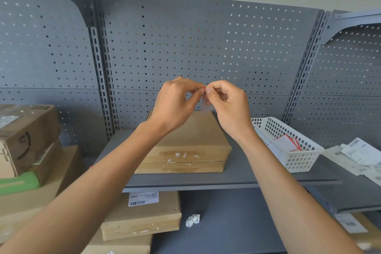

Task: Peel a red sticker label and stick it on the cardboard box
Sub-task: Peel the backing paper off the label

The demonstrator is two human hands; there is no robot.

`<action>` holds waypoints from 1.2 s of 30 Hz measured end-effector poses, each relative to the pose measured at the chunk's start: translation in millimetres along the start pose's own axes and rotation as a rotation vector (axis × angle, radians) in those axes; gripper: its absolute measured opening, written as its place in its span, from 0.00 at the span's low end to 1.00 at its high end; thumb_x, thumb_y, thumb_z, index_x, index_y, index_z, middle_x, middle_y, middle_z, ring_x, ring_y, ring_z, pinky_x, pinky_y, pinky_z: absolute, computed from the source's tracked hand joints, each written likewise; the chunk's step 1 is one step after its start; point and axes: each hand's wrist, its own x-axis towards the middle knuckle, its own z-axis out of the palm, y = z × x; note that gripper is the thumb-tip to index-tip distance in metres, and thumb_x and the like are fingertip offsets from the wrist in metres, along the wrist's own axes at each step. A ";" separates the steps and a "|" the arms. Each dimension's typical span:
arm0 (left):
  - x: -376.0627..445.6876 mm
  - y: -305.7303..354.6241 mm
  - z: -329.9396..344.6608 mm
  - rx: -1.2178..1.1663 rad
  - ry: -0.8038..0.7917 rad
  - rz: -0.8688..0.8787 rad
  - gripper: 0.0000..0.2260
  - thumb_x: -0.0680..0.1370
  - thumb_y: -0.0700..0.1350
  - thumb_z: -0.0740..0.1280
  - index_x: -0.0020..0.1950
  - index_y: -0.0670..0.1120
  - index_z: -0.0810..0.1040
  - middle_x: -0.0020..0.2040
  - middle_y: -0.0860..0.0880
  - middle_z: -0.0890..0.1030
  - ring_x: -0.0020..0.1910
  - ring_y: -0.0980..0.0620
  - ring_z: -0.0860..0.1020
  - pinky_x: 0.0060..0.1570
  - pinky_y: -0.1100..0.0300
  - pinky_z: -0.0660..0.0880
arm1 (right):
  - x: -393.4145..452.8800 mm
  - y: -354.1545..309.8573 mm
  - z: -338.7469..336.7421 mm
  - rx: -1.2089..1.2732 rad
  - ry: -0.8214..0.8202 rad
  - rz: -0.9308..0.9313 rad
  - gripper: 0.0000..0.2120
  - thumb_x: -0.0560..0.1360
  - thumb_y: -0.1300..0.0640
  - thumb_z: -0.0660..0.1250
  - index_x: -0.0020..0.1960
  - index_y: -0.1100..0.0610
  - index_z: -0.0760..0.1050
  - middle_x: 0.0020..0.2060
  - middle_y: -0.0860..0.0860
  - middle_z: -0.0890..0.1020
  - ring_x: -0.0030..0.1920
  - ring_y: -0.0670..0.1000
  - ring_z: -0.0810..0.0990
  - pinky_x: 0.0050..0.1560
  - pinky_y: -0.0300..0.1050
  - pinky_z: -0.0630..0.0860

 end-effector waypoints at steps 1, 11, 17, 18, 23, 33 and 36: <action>-0.1 0.3 -0.4 0.001 0.000 0.003 0.07 0.81 0.43 0.69 0.53 0.47 0.87 0.46 0.52 0.87 0.48 0.52 0.82 0.48 0.53 0.78 | 0.0 -0.4 0.1 0.003 -0.001 0.002 0.06 0.80 0.63 0.66 0.47 0.61 0.81 0.41 0.54 0.86 0.43 0.55 0.84 0.49 0.50 0.80; 1.6 6.5 -6.4 -0.176 -0.056 -0.152 0.07 0.81 0.43 0.70 0.47 0.49 0.88 0.42 0.58 0.85 0.39 0.68 0.78 0.36 0.75 0.65 | -1.8 -3.1 -1.5 -0.017 -0.007 -0.033 0.06 0.77 0.64 0.67 0.43 0.59 0.80 0.37 0.51 0.84 0.41 0.56 0.81 0.44 0.46 0.78; -1.3 12.4 -8.5 -0.255 -0.066 -0.207 0.08 0.81 0.41 0.69 0.47 0.41 0.87 0.44 0.49 0.86 0.23 0.73 0.70 0.27 0.77 0.62 | -4.4 -3.0 -0.9 -0.011 -0.001 -0.018 0.06 0.76 0.65 0.68 0.42 0.59 0.80 0.37 0.51 0.83 0.39 0.54 0.80 0.41 0.38 0.74; -1.4 12.4 -8.5 -0.253 -0.065 -0.213 0.08 0.81 0.41 0.69 0.47 0.41 0.87 0.44 0.49 0.86 0.23 0.73 0.70 0.27 0.77 0.62 | -4.6 -2.8 -1.1 -0.009 0.000 -0.014 0.06 0.76 0.66 0.68 0.42 0.59 0.80 0.36 0.50 0.83 0.39 0.53 0.80 0.40 0.37 0.73; 0.2 5.4 -5.9 -0.234 -0.029 -0.277 0.09 0.79 0.42 0.68 0.42 0.44 0.86 0.41 0.51 0.86 0.30 0.68 0.76 0.35 0.73 0.67 | -6.1 4.2 -4.3 -0.017 0.009 0.023 0.05 0.74 0.65 0.67 0.41 0.58 0.79 0.35 0.51 0.82 0.36 0.50 0.77 0.40 0.43 0.74; 7.6 -17.0 -2.7 -0.491 0.094 -0.558 0.11 0.80 0.41 0.66 0.39 0.42 0.83 0.39 0.54 0.86 0.41 0.56 0.82 0.37 0.73 0.72 | -7.3 19.4 -34.8 -0.042 0.129 0.123 0.12 0.71 0.67 0.66 0.36 0.52 0.75 0.30 0.47 0.78 0.36 0.60 0.80 0.37 0.37 0.72; 8.3 -21.3 -1.4 -0.517 0.134 -0.624 0.11 0.80 0.44 0.66 0.41 0.44 0.84 0.44 0.53 0.87 0.41 0.57 0.82 0.37 0.67 0.71 | -7.9 22.8 -46.1 -0.034 0.165 0.155 0.12 0.71 0.68 0.65 0.36 0.53 0.75 0.30 0.47 0.78 0.35 0.52 0.80 0.35 0.32 0.72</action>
